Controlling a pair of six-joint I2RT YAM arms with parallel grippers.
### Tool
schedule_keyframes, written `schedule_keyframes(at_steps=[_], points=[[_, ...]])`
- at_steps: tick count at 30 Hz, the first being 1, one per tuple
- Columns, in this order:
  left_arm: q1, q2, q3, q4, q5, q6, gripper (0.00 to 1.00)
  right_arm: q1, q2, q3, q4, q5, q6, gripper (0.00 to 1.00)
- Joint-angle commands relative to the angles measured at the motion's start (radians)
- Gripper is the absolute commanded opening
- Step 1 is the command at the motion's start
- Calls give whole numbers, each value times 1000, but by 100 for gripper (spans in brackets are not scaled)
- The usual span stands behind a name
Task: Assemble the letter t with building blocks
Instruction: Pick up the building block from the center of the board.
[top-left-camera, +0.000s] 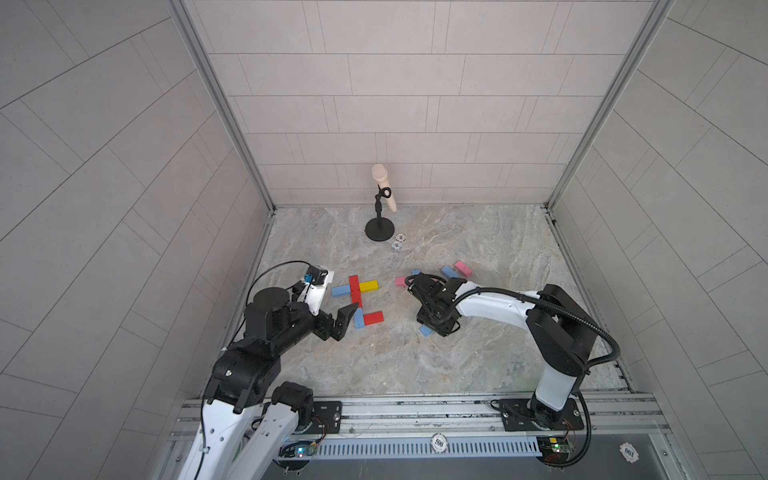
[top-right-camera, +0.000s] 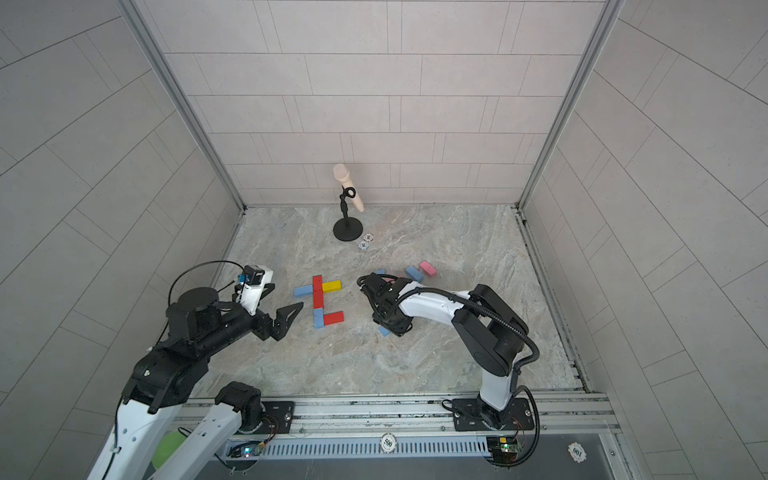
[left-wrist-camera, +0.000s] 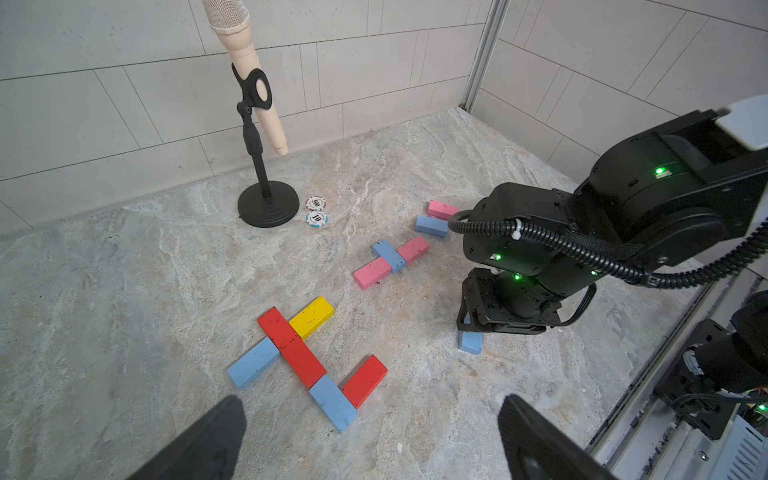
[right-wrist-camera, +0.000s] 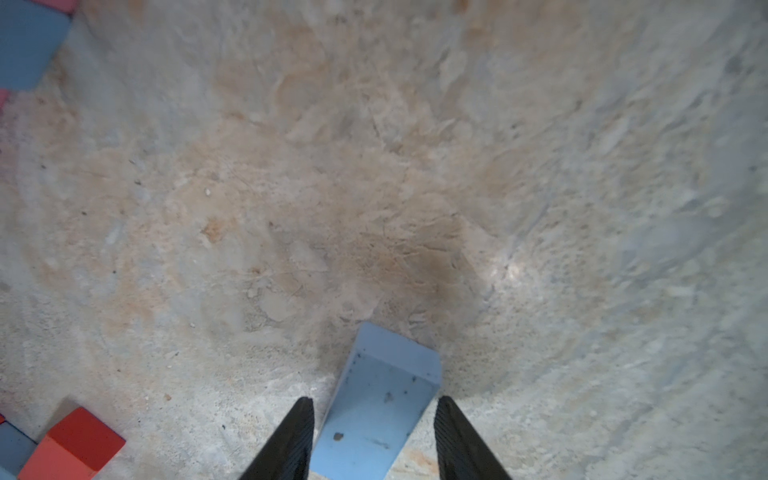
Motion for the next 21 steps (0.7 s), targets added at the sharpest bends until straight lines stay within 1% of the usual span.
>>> schedule_keyframes(at_steps=[1,9,11,12,18,21], points=[[-3,-9,6,-7,-5,6,100,6,23,-5,-12,35,29,50],[-3,-9,0,-11,-12,5,100,4,37,5,-8,34,14,48],[-3,-10,0,-12,-14,3,100,3,38,9,-11,38,10,47],[-3,-10,0,-13,-15,3,100,3,41,12,-12,40,7,44],[-3,-13,-3,-18,-21,6,100,3,45,20,-23,39,-2,42],[-2,-14,-5,-20,-22,7,100,3,45,23,-26,40,-6,38]])
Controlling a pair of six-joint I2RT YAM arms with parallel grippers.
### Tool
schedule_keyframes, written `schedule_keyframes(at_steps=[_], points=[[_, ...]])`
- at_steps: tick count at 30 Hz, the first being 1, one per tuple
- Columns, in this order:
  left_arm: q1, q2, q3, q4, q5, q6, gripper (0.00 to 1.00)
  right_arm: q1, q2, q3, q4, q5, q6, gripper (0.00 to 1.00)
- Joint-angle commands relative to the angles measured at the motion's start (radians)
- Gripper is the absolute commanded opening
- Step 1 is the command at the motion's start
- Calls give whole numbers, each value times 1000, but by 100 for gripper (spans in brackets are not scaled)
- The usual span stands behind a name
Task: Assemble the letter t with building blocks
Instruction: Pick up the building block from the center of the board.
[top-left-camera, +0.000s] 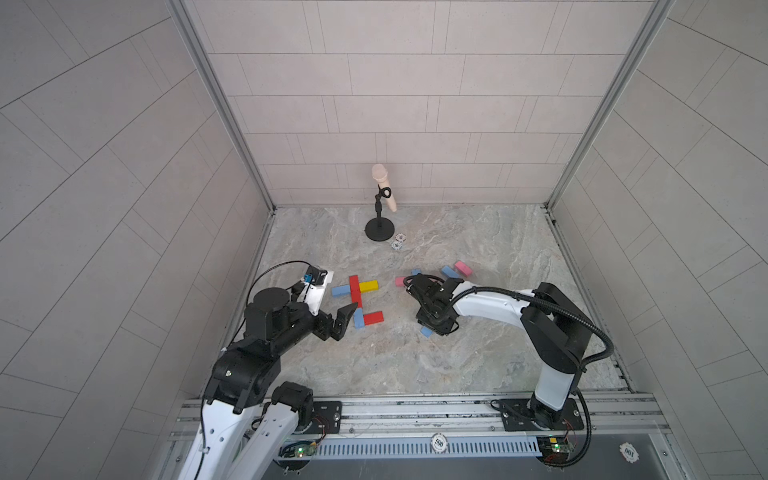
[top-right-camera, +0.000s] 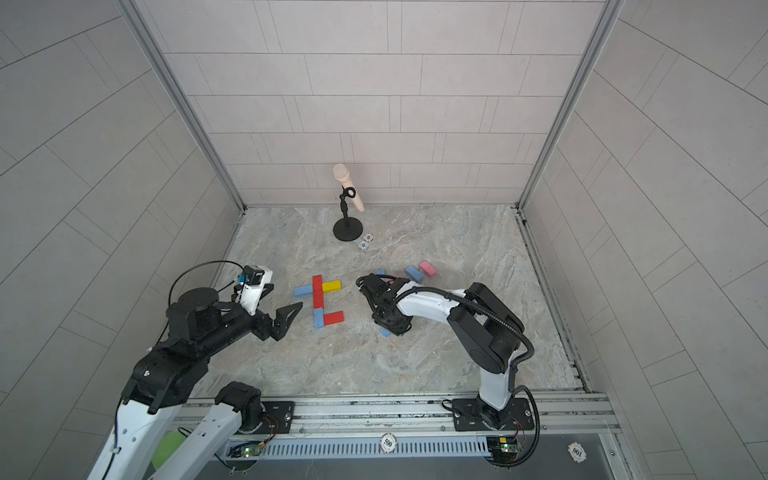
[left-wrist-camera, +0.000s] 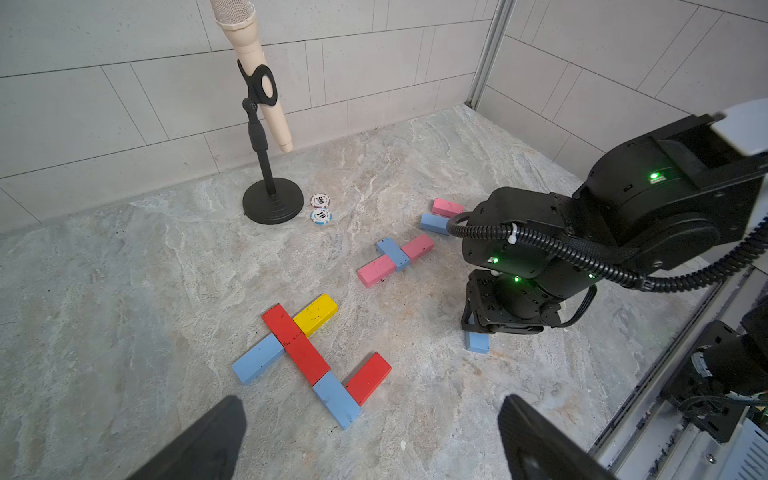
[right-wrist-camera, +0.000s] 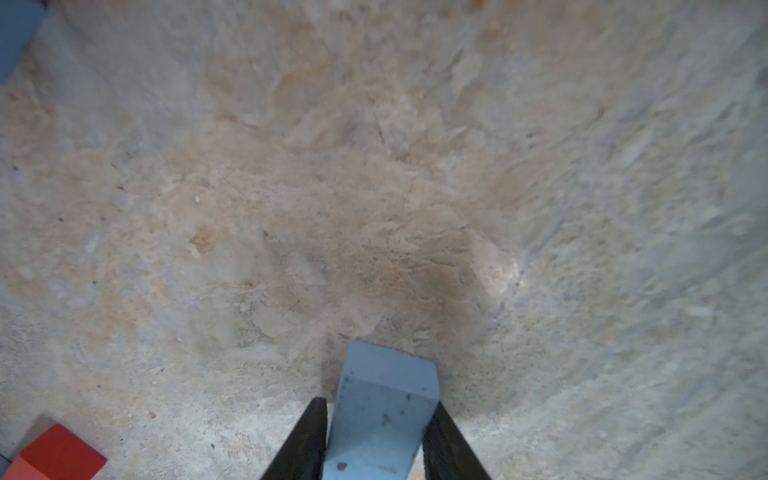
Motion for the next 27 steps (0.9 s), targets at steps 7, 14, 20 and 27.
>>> schedule_keyframes(at_steps=[7,14,20,27], points=[[-3,-13,-6,-15,-15,4,100,2,16,33,-57,44,-15,30],[-3,-16,-10,-6,-23,-11,100,1,35,98,-109,63,-100,21],[-3,-17,-26,-1,-12,-28,100,4,85,228,-231,121,-273,24],[-3,-20,-35,9,-22,-52,100,-1,145,352,-314,180,-483,22]])
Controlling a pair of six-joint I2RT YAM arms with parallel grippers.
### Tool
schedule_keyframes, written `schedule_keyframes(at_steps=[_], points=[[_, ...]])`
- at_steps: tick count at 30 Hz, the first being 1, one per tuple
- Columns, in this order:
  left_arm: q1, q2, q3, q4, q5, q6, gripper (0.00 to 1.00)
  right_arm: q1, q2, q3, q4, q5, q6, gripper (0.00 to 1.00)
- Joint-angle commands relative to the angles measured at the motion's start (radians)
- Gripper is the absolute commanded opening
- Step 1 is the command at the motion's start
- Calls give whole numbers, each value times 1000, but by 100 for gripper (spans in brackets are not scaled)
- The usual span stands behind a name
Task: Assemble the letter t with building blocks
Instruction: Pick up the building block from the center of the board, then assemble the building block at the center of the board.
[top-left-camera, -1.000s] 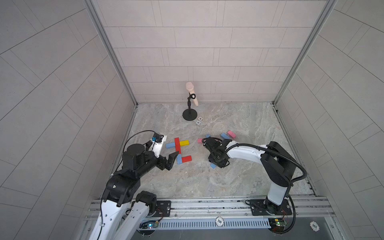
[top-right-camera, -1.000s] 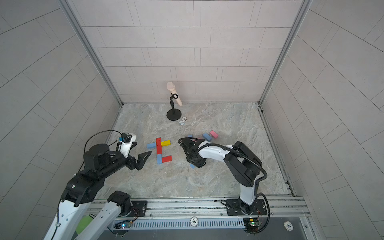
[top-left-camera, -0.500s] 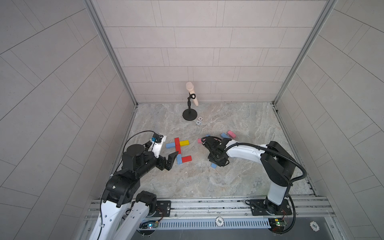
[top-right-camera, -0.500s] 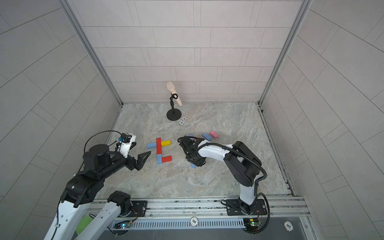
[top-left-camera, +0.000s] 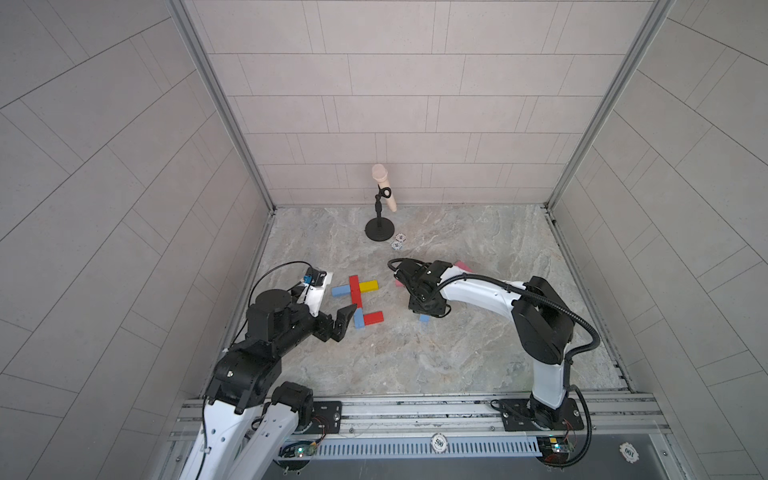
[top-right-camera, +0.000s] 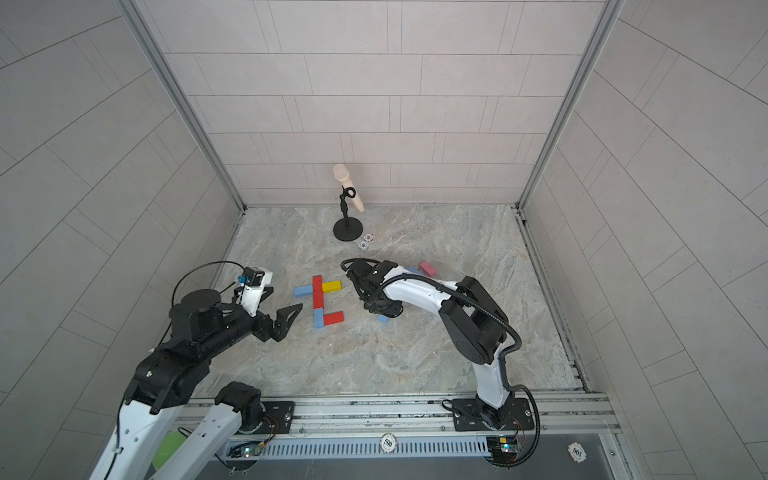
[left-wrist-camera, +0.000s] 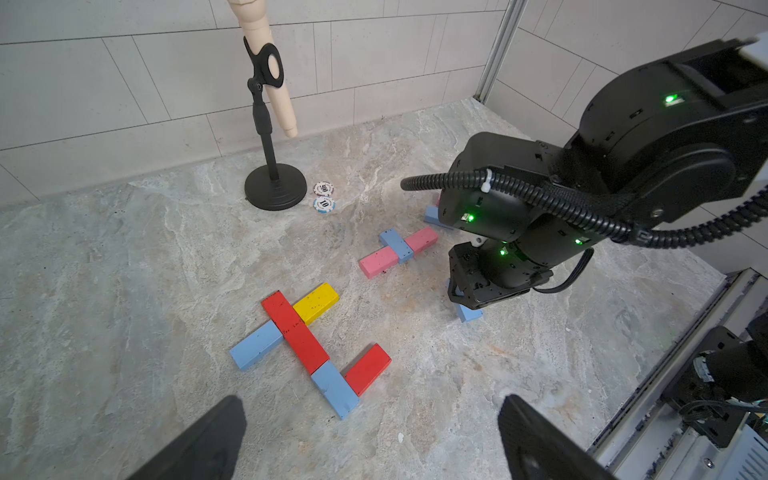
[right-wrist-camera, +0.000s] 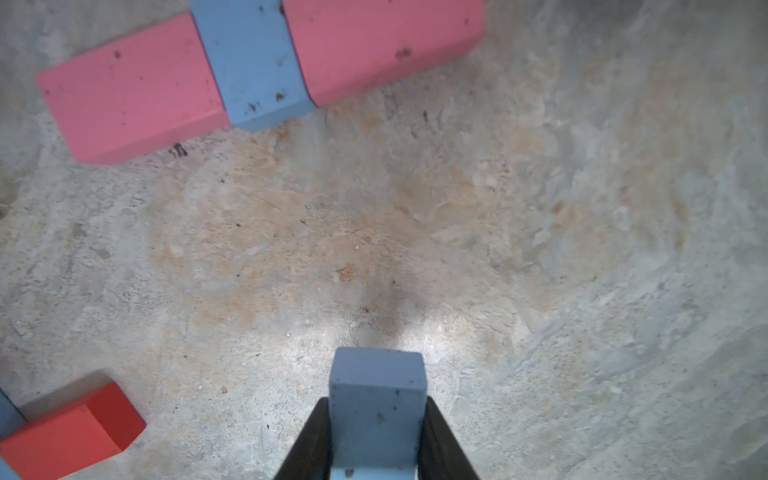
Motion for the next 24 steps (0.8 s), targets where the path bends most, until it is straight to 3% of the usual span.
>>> schedule_keyframes(at_steps=[1,13,24], points=[[-3,-9,-11,18,-9,-20,100,-4,38,54,-91,58,-151,21],[-3,-3,-5,25,-35,-66,100,-98,131,158,-100,-5,-368,20],[-3,-7,0,7,-51,-72,100,-138,191,237,-96,-73,-426,20]])
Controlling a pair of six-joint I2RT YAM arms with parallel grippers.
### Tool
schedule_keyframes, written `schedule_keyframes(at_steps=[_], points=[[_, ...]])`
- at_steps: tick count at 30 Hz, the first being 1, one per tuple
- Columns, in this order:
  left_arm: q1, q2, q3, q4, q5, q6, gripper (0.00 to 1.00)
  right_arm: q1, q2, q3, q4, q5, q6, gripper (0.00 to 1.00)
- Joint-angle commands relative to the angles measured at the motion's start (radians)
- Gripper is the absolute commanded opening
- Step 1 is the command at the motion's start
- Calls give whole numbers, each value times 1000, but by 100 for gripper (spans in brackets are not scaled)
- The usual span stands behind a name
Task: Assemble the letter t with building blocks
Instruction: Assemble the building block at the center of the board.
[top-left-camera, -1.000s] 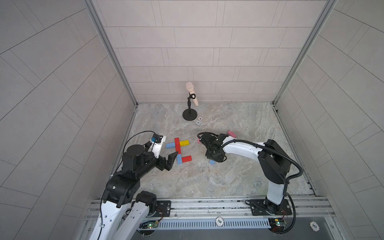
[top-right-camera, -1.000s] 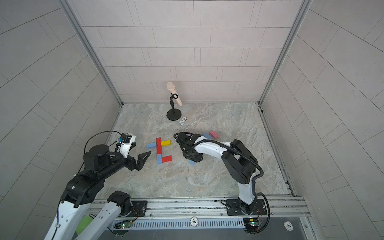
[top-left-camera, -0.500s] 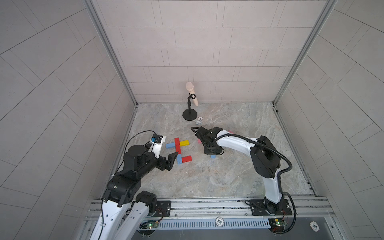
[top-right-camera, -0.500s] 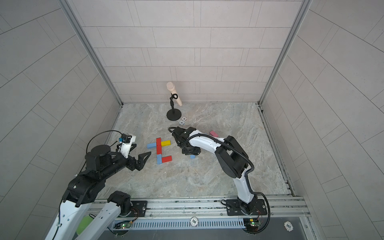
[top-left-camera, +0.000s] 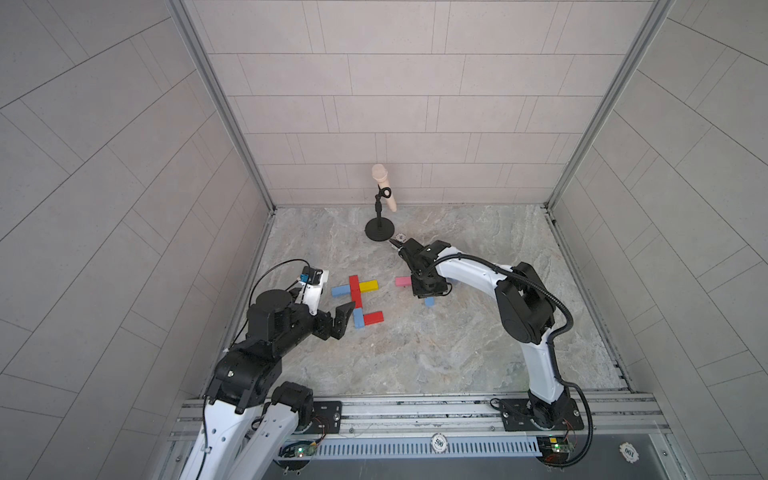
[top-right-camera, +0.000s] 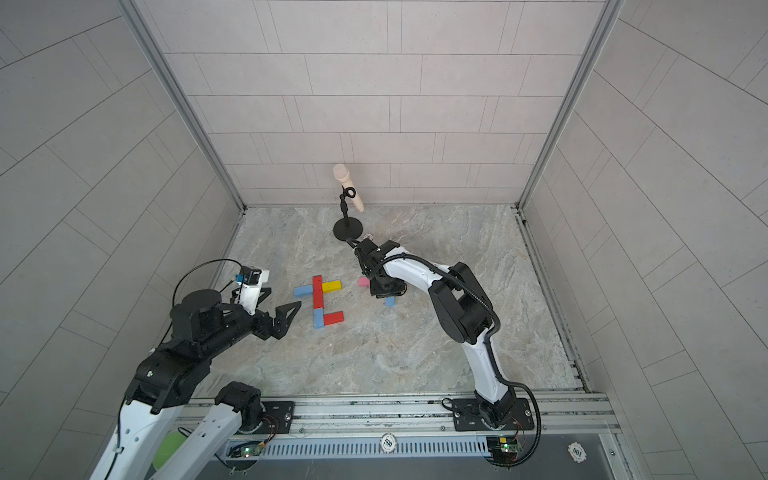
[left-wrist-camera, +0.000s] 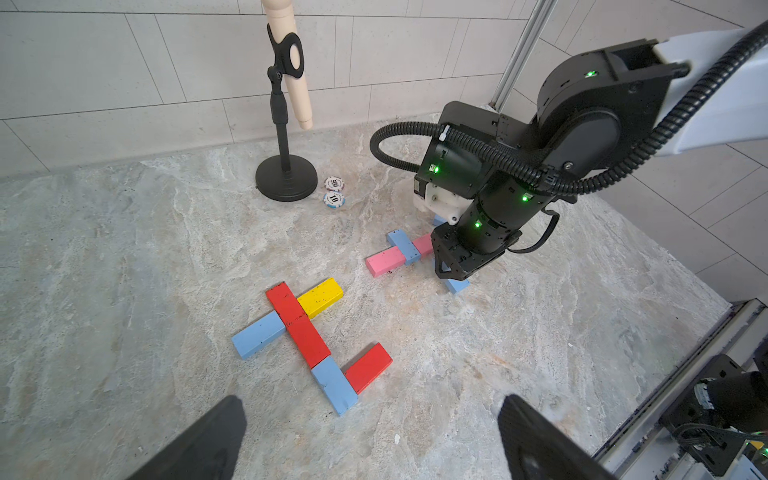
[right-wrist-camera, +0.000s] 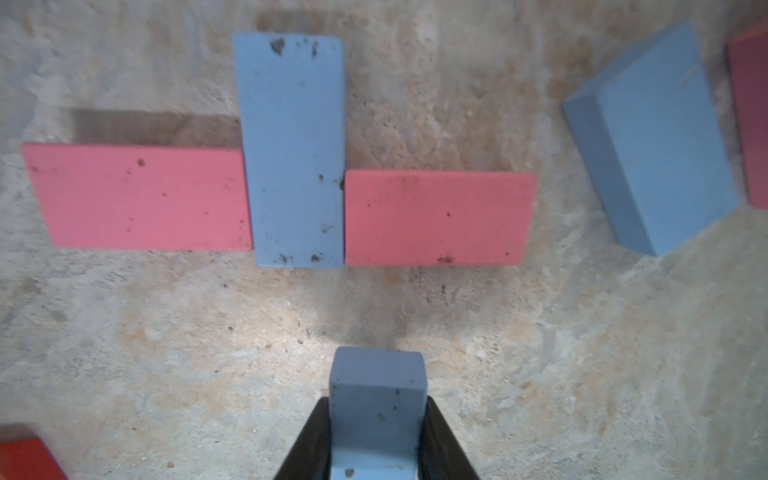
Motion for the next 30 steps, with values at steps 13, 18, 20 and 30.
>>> schedule_keyframes(at_steps=[13,18,20,30], points=[[-3,-2,1,-1,-22,-7,100,-9,79,70,-11,-48,-11,20],[-3,12,1,-4,-29,-5,100,-14,103,87,-3,-69,-5,20],[-3,15,3,-4,-29,-2,100,-16,111,92,-3,-70,-4,20],[-3,22,-4,-5,-31,2,100,-26,139,112,1,-76,5,20]])
